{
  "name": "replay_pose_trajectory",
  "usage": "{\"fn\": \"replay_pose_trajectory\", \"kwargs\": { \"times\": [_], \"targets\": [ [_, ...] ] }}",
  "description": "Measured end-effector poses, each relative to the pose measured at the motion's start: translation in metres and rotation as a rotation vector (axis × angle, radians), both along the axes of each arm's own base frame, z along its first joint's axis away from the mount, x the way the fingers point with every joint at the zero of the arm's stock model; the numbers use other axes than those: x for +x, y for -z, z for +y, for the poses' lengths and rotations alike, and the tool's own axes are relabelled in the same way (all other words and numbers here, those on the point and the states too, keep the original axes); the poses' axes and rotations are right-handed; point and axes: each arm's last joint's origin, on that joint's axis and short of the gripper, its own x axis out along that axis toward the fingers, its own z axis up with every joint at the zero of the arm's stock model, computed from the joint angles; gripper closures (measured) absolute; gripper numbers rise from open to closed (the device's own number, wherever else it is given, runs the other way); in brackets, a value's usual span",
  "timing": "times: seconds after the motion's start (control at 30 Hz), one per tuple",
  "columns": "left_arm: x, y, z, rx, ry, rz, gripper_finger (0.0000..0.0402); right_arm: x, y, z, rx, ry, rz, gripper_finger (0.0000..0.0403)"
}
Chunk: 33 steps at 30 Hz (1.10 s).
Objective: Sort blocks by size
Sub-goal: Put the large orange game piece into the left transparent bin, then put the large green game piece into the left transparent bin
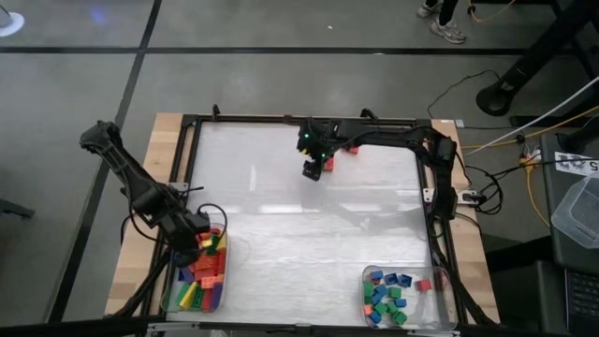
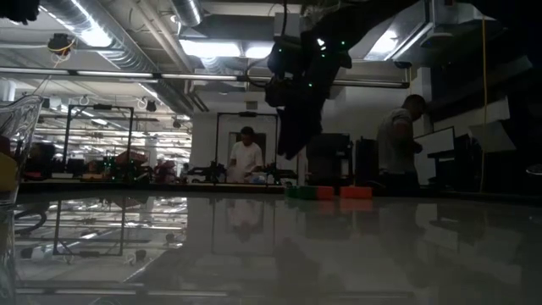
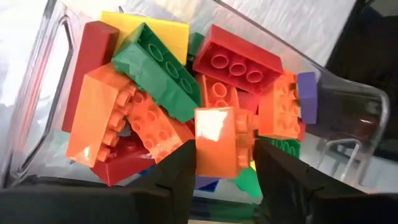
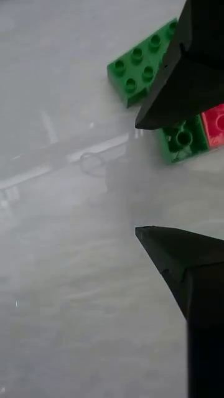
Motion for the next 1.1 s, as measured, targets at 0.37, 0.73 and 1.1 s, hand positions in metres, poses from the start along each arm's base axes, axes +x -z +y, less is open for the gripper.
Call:
{"fn": "replay_pose_trajectory", "kwargs": {
  "times": [0.37, 0.73, 1.1],
  "targets": [
    [0.004, 0.005, -0.004, 0.026, 0.006, 0.023, 0.0236, -0.004, 0.003, -0.005, -0.129, 0.08, 0.077, 0.0139],
    [0.005, 0.004, -0.005, 0.021, 0.022, -0.004, 0.0246, 0.0, 0.047, -0.019, -0.09, 0.381, 0.19, 0.0139],
    [0.006, 0.004, -0.004, 0.037, 0.028, -0.021, 0.0247, 0.005, 0.068, -0.011, 0.04, 0.393, 0.224, 0.0139]
  ]
}}
